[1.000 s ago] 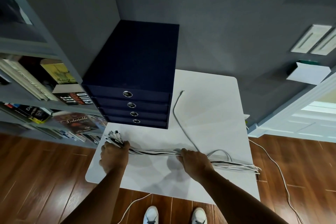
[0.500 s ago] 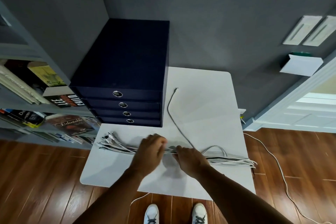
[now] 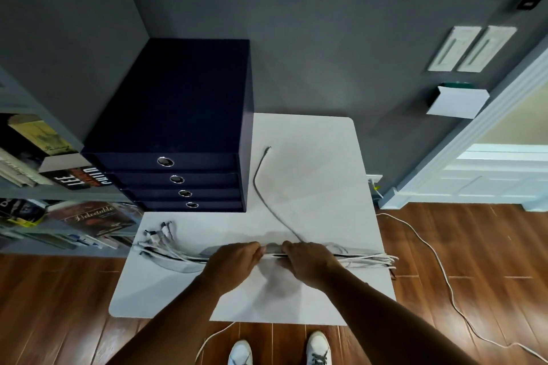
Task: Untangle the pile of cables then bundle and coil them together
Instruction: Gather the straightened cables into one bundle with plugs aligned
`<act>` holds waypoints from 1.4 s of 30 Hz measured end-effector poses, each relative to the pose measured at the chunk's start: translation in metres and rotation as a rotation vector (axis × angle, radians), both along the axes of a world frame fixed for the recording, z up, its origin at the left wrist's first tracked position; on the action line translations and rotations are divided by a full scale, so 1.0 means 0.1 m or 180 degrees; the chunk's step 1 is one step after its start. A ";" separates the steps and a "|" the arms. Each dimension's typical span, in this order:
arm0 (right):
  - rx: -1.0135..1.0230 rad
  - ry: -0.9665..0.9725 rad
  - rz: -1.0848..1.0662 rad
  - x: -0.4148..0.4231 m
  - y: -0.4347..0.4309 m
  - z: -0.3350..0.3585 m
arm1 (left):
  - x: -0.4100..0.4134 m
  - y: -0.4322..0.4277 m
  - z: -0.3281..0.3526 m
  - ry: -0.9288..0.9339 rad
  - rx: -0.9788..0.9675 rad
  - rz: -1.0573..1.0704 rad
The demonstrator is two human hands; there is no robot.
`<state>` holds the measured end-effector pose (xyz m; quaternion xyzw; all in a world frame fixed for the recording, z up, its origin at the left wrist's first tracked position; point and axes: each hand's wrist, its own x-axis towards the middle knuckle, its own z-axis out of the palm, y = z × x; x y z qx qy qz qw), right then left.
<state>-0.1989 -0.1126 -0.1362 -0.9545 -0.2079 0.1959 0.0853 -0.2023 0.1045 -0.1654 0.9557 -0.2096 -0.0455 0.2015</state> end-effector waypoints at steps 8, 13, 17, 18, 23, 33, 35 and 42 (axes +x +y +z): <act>-0.0261 -0.0095 -0.0441 0.13 -0.81 0.06 | 0.04 0.50 -0.03 -0.0028 0.0111 0.0452; 0.0093 -0.0194 -0.0248 0.16 -0.80 0.05 | 0.04 0.57 0.00 0.0165 0.0080 0.0643; 0.0289 -0.0265 -0.0369 0.12 -0.79 -0.01 | 0.02 0.54 0.05 0.0342 0.0070 0.0736; 0.0310 -0.0279 -0.0424 0.10 -0.78 -0.03 | 0.03 0.53 0.05 0.0453 0.0077 0.0754; 0.0308 -0.0197 -0.0513 0.08 -0.76 -0.03 | 0.16 0.54 0.10 0.0997 0.0239 0.0584; 0.0277 -0.0316 -0.0329 0.08 -0.79 0.04 | 0.56 -0.12 0.55 0.1022 0.0565 -0.0342; 0.0293 -0.0344 -0.0321 0.08 -0.78 0.07 | 0.55 -0.44 0.59 0.1084 0.0233 -0.0514; 0.0421 -0.0354 -0.0213 0.10 -0.86 0.20 | 0.33 -0.96 0.50 0.1366 -0.0189 -0.0343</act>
